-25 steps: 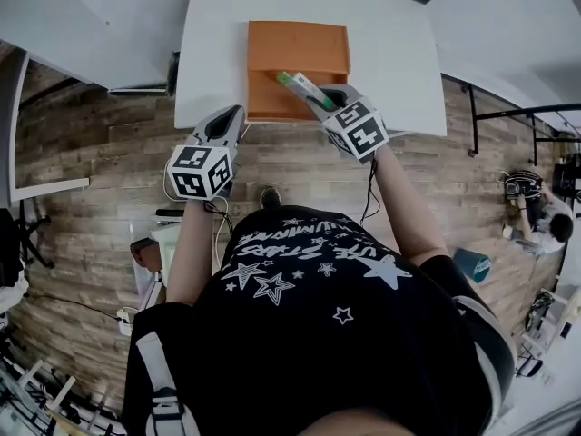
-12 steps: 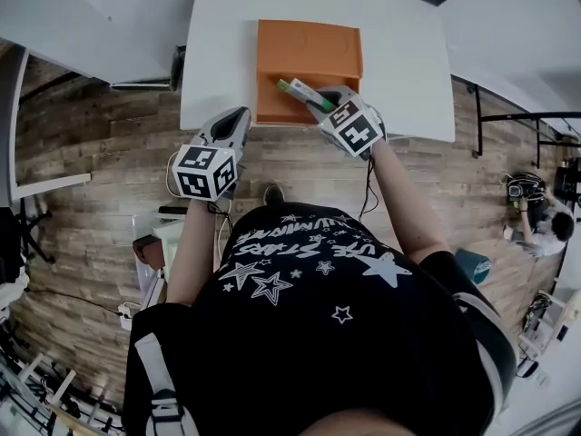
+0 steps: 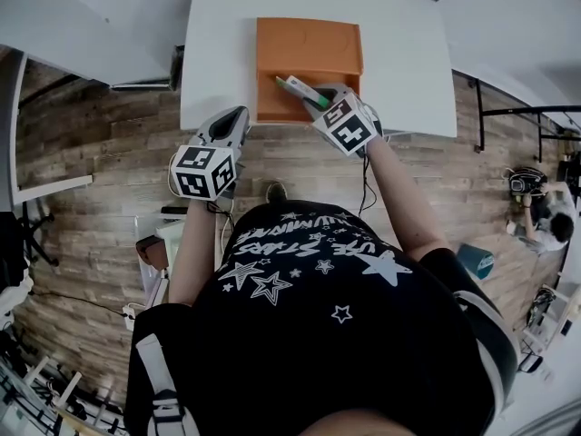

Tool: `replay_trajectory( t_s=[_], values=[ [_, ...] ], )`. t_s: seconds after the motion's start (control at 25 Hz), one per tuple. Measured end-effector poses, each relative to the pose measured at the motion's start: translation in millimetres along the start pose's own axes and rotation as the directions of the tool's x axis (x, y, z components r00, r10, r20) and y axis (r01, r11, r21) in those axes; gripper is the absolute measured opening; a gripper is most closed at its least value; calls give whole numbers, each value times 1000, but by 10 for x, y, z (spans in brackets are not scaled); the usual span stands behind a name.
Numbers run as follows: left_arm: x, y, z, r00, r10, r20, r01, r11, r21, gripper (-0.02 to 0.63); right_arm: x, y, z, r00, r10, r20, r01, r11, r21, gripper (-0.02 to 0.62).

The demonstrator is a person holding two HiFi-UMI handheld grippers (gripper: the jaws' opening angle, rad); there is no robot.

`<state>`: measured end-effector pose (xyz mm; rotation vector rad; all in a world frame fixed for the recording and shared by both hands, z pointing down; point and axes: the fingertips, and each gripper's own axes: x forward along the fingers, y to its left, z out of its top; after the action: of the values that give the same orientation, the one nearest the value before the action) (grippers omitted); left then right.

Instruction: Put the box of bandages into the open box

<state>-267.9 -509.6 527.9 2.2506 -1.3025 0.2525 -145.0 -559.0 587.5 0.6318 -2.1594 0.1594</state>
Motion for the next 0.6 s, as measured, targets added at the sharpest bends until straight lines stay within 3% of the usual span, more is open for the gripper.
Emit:
replay_trajectory(
  t_s=[0.16, 0.6],
  values=[
    [-11, 17, 24, 1000, 3, 10, -3, 1000, 6, 20, -15, 35, -19, 1000, 11, 10, -11, 1000, -8, 112],
    [-110, -287, 42, 1000, -14, 23, 13, 1000, 28, 20, -427, -9, -23, 994, -70, 82, 67, 997, 41, 133]
  ],
)
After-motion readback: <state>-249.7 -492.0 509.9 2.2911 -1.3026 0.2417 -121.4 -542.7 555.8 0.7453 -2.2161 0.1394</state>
